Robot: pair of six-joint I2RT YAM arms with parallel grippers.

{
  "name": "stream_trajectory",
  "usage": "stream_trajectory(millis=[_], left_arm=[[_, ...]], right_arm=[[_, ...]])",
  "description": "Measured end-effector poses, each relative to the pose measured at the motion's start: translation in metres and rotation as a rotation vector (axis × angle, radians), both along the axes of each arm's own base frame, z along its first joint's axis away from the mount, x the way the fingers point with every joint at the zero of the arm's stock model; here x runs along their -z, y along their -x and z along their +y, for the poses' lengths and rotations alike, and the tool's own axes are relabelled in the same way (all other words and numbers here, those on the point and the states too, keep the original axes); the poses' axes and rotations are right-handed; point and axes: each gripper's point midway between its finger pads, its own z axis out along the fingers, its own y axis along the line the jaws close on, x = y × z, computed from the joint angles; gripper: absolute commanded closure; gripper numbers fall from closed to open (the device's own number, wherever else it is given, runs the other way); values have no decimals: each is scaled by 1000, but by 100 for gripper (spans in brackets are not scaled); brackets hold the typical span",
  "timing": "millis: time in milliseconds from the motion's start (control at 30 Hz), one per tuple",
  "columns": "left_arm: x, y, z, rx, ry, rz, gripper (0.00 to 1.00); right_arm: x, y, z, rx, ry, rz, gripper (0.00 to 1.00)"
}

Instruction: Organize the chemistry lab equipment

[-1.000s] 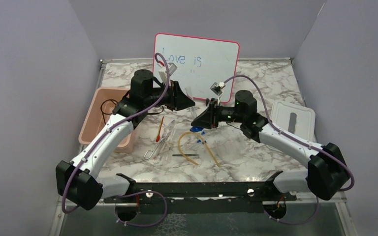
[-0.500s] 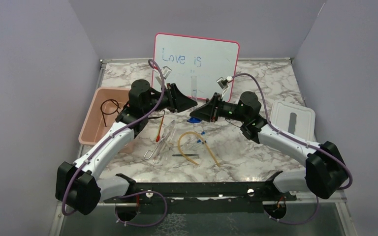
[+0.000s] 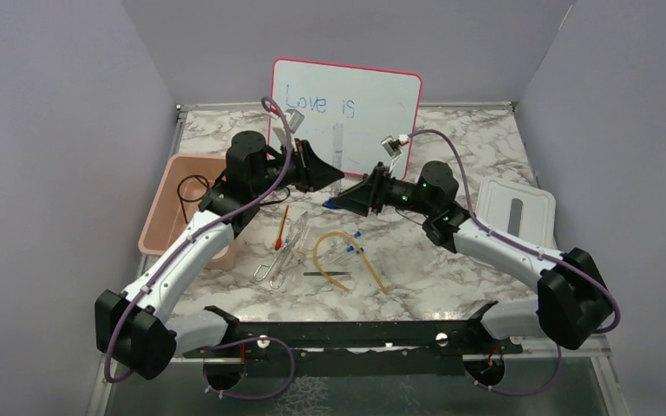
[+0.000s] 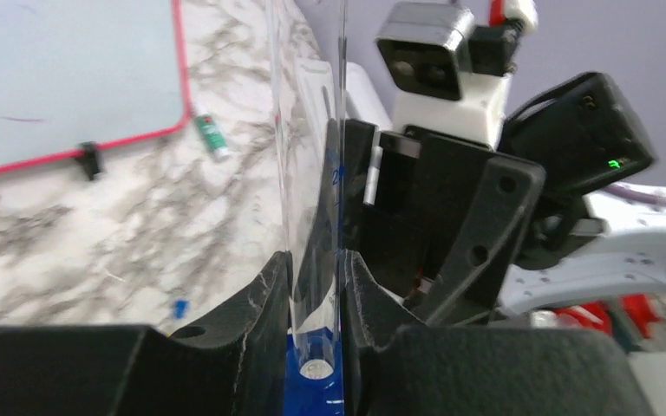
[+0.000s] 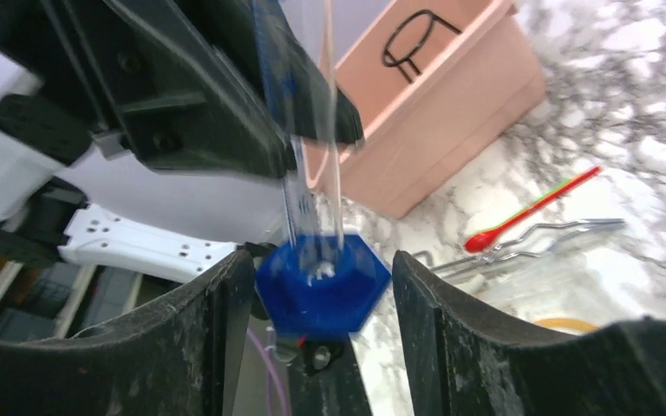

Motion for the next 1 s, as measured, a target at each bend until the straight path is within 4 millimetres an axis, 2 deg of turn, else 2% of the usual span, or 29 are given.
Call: stream_trajectory(millis=[100,167,233,300,333,467,567,633,767,900,1000], left_arm=[[-10,-14,13,-90,-100,-46,84],[-15,-25,29,-179,-185,-76,84],[-19,-39,56,-306,-297,-101,84],[-12,-48,86,-422,-415,-85,84],[-5,-50,99,-464,-467,-69,84],[42,-50,169,-625,-725,80,84],[82,-48,221,-719,-882,223,84],[104,-44,245,-750,-962,312,84],[129,-44,260,-728,-1073,394,84],[143,-41,267,-687,-1159,425,85],[146,-39,274,-678,-1212,426,85]], right_arm=[[1,-6,-7,70,39,-10,35],[0,-11,-15,132,67,-25,35],[-3,-15,-26,203,99,-49,35],[-6,-16,-36,250,121,-74,35],[-8,-16,-40,268,130,-89,35],[-8,-11,-51,301,155,-118,35],[8,-6,-56,301,186,-99,35],[24,-3,-58,296,216,-71,35],[36,0,-59,289,240,-46,35],[42,2,-60,282,256,-30,35],[42,5,-62,279,262,-30,35]])
